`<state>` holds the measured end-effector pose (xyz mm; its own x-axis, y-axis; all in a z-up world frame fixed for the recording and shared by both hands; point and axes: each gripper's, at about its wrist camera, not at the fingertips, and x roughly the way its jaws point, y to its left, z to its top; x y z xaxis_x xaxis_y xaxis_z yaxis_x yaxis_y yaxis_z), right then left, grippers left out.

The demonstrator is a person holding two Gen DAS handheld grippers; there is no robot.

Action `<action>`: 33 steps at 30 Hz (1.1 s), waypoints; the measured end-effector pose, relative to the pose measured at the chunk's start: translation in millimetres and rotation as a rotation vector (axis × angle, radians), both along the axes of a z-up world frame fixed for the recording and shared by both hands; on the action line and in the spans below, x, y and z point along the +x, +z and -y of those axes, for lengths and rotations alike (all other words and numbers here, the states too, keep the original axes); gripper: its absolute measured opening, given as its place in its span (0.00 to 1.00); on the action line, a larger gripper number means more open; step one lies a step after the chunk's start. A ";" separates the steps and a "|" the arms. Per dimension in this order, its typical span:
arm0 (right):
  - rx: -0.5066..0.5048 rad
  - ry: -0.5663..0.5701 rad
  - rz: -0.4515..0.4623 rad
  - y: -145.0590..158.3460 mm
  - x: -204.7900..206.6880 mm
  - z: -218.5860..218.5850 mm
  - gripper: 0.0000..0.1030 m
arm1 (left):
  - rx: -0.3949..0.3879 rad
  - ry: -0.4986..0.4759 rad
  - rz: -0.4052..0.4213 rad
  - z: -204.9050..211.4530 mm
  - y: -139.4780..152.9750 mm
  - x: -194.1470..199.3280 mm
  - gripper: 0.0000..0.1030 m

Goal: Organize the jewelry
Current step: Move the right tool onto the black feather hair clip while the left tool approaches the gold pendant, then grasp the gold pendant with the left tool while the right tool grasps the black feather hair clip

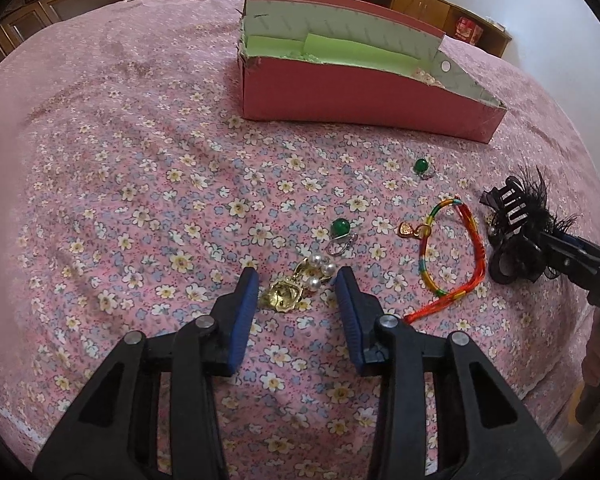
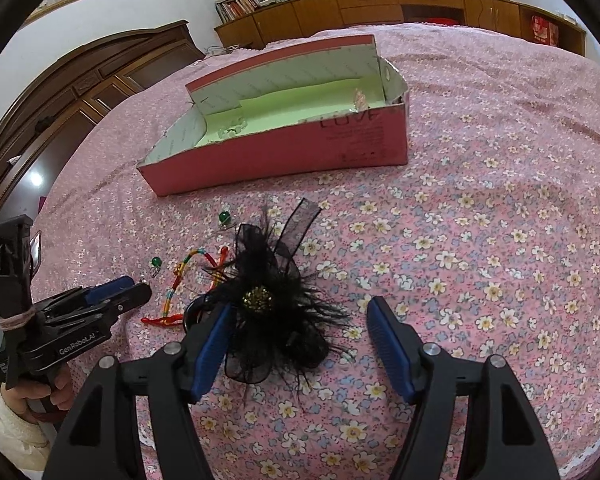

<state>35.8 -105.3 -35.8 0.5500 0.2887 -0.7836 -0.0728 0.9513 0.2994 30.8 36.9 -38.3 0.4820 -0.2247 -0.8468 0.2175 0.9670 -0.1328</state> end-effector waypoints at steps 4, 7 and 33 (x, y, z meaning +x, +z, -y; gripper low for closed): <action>0.009 0.003 0.001 -1.6 0.1 0.3 0.68 | -0.004 -0.005 0.009 2.1 -1.3 2.6 0.29; 0.017 0.006 0.005 -2.3 -0.4 0.7 0.67 | -0.002 -0.023 0.016 7.1 -1.2 2.5 0.20; 0.064 0.027 0.082 15.9 -9.2 4.1 0.40 | -0.035 -0.020 0.099 6.9 33.9 -16.0 0.16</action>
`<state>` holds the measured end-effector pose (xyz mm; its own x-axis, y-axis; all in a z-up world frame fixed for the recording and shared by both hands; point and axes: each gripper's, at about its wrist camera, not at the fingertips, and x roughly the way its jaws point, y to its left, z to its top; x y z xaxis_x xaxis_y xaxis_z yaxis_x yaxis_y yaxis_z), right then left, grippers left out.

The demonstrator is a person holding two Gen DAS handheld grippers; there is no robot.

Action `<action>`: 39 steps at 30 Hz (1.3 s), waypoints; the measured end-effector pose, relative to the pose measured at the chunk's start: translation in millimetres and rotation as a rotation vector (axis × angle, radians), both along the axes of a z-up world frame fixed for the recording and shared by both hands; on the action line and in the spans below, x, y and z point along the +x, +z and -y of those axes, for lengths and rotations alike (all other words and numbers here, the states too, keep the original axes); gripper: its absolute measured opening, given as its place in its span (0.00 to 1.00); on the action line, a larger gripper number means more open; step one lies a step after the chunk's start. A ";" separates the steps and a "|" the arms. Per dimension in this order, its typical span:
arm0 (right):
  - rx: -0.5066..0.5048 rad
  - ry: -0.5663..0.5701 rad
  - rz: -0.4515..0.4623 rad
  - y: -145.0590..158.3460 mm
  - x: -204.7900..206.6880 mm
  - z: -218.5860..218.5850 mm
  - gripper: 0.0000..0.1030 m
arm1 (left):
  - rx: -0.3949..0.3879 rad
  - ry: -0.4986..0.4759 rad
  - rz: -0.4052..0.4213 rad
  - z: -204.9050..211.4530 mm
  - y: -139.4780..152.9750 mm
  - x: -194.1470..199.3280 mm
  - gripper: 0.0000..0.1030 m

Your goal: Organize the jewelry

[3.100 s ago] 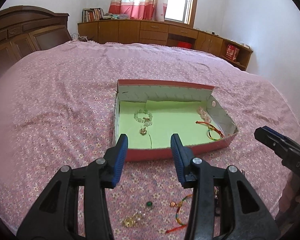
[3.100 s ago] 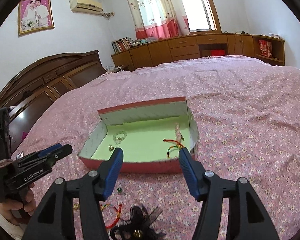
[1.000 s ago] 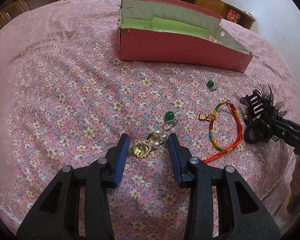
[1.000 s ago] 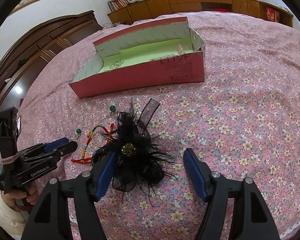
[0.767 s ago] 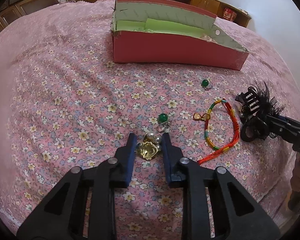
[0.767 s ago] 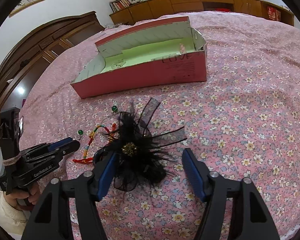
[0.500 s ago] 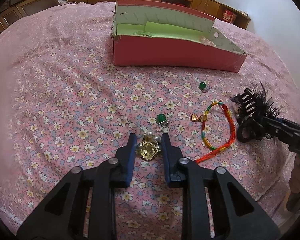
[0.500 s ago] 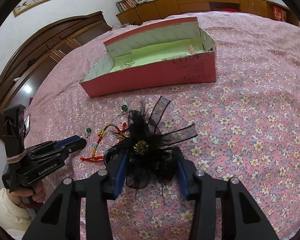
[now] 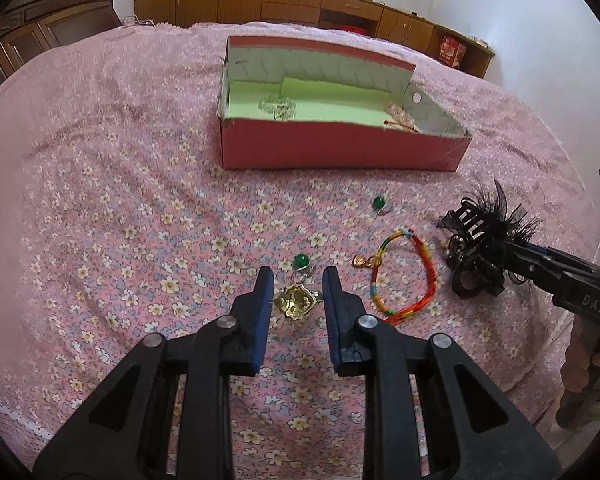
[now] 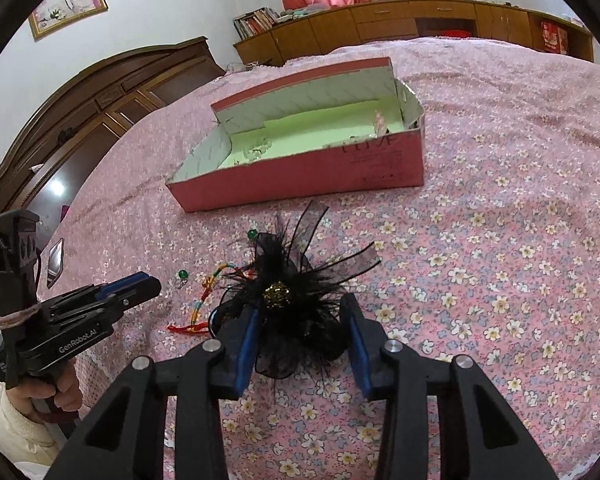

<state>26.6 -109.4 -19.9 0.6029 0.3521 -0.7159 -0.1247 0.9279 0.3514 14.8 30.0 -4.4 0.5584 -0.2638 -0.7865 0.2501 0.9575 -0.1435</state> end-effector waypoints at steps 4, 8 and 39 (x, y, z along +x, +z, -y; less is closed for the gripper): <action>0.010 -0.012 0.026 6.3 -2.7 3.1 0.40 | -0.009 0.010 0.020 -0.3 7.1 0.3 0.16; 0.017 -0.021 0.057 13.4 -4.4 4.4 0.39 | -0.014 0.024 0.048 0.5 16.5 1.8 0.16; -0.018 -0.060 0.310 66.4 -4.3 1.8 0.39 | -0.060 0.060 0.251 18.4 74.1 27.4 0.16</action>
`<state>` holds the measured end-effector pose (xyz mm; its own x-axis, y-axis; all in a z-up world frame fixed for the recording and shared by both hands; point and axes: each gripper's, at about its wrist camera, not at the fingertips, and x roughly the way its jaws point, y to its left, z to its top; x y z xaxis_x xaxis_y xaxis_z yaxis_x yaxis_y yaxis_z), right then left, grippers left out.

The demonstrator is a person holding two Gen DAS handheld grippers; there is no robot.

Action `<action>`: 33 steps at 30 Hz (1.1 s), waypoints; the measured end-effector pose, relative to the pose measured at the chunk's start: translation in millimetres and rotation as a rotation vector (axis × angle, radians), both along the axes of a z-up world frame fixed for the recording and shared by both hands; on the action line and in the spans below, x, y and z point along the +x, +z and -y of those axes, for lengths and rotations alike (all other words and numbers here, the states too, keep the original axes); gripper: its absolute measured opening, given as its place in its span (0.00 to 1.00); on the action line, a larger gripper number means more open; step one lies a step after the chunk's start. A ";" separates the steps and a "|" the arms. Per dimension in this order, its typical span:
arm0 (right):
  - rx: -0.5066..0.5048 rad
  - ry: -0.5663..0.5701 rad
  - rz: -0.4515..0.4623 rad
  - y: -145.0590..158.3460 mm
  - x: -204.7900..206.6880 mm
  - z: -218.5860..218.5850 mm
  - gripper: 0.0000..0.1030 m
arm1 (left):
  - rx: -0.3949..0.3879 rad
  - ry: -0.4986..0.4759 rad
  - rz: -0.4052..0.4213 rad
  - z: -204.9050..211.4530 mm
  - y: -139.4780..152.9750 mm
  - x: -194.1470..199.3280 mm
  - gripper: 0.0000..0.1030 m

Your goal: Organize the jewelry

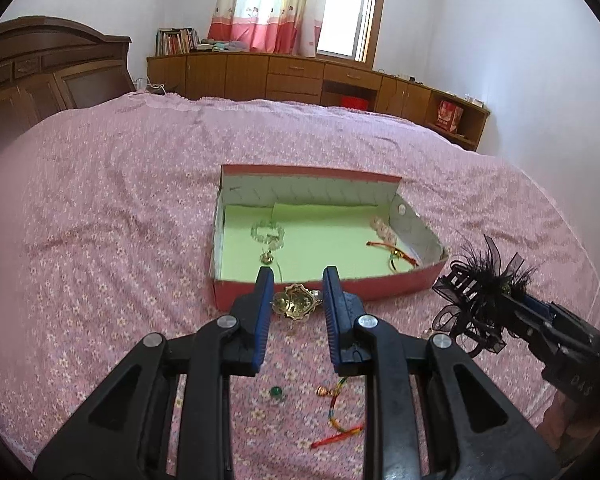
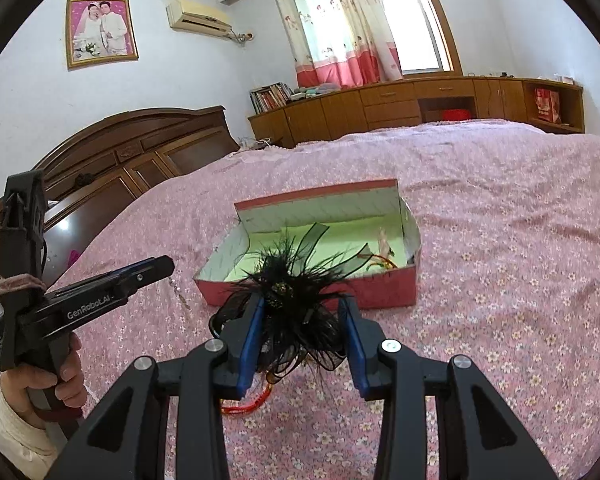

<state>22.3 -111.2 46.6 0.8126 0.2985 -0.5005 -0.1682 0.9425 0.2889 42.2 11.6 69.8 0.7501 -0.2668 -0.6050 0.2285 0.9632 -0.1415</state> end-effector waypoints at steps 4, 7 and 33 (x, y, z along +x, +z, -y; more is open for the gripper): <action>0.018 -0.004 0.009 4.0 4.7 4.0 0.39 | 0.004 0.003 0.010 1.8 3.5 7.4 0.16; 0.037 -0.004 0.010 5.6 7.7 6.8 0.39 | 0.006 0.006 0.017 2.5 6.3 13.1 0.16; -0.014 -0.086 -0.232 -65.9 23.5 44.8 0.41 | -0.008 0.033 -0.059 -0.1 -19.1 21.6 0.16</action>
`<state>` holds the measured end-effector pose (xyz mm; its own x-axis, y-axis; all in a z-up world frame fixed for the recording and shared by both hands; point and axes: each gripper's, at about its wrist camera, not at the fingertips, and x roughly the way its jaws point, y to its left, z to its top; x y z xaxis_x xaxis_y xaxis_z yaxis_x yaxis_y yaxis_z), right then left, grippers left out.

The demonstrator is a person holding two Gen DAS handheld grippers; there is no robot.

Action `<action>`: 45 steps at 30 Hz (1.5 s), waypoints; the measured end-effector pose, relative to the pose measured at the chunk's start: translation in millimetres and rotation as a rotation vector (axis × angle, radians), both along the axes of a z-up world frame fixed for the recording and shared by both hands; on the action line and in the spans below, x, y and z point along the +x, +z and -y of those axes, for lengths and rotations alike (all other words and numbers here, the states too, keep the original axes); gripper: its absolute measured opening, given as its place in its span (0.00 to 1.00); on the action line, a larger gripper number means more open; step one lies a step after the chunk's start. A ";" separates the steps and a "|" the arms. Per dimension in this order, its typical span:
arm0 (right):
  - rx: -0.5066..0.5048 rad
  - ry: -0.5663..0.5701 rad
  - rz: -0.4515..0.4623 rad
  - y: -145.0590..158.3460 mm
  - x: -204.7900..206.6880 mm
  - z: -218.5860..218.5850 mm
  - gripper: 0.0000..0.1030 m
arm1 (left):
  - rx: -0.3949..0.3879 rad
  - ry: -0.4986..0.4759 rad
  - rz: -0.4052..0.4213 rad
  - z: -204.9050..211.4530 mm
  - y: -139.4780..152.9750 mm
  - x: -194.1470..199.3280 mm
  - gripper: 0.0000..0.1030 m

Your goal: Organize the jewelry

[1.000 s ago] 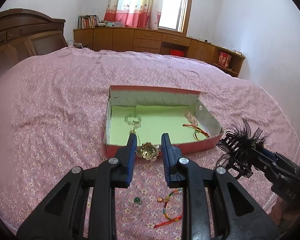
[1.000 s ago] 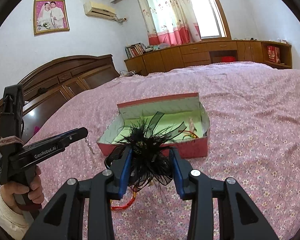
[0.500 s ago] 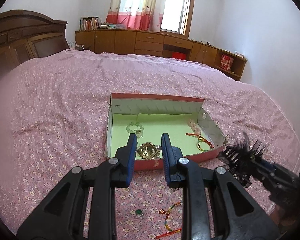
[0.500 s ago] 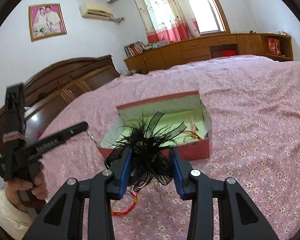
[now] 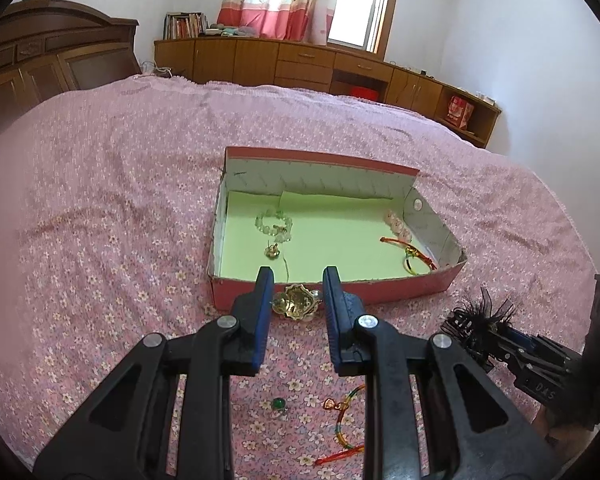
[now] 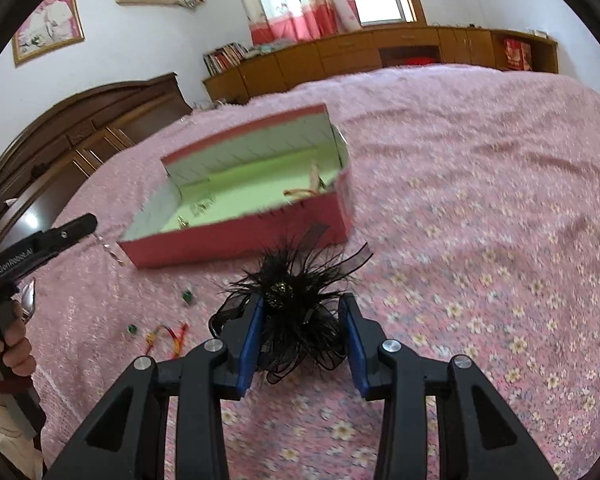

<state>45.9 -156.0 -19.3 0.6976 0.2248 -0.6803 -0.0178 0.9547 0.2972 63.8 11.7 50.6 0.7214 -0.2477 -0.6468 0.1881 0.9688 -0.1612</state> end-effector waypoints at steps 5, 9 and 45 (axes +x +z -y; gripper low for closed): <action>-0.017 -0.018 0.012 5.4 -4.5 -1.0 0.51 | 0.002 0.000 -0.006 -0.5 -2.1 -0.1 0.16; -0.037 -0.020 0.059 19.8 -10.5 -6.0 0.53 | 0.001 0.002 -0.007 -2.0 -2.8 -0.2 0.16; -0.105 0.263 -0.104 -25.4 16.8 -121.4 0.10 | 0.000 0.044 -0.051 -26.2 -18.2 -12.9 0.16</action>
<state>62.6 -34.7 -44.7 0.5497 0.3132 -0.7745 -0.2435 0.9469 0.2101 50.9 37.9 32.4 0.6974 -0.2161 -0.6833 0.1365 0.9760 -0.1694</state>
